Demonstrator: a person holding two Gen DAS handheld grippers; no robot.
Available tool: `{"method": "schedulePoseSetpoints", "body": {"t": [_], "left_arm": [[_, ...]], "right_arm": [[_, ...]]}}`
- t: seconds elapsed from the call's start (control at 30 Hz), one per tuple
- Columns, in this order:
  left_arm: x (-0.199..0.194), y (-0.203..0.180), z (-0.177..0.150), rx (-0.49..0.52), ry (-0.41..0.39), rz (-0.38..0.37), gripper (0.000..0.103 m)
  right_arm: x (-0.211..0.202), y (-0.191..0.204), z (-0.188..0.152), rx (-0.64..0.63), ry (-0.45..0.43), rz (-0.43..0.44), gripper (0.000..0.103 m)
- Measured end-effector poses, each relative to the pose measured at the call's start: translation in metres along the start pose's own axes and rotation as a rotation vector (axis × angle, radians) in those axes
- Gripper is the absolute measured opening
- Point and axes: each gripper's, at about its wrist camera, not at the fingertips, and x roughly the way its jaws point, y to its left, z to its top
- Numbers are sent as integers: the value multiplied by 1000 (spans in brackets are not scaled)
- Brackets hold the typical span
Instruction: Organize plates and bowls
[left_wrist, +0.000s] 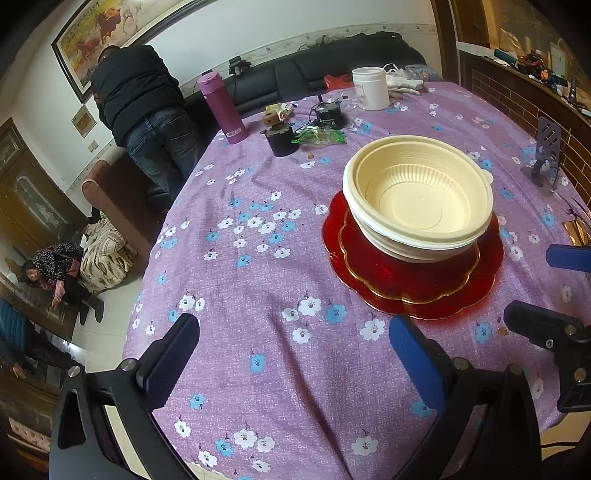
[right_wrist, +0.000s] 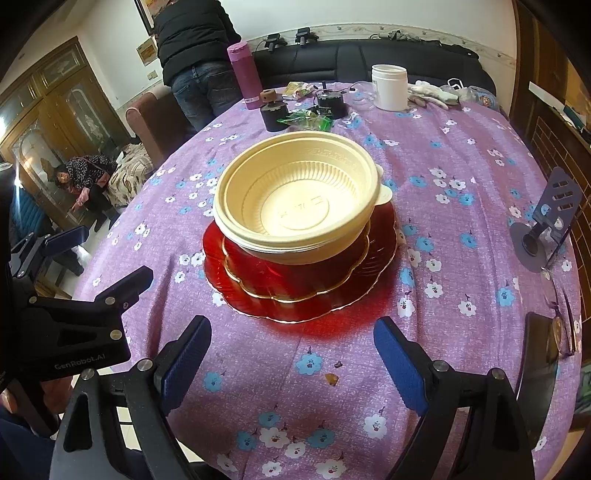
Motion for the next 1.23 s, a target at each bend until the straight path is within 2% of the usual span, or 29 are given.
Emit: {"method": "schedulePoseSetpoints", "body": {"t": [0.87, 1.1, 1.23], "left_arm": [[1, -2, 5, 16, -11, -3, 103], [2, 5, 8, -12, 5, -84, 103], [3, 6, 8, -18, 7, -102, 103]], "right_arm": [[1, -5, 1, 15, -4, -1, 92], [1, -3, 2, 12, -4, -1, 92], [2, -4, 3, 17, -5, -3, 92]]}}
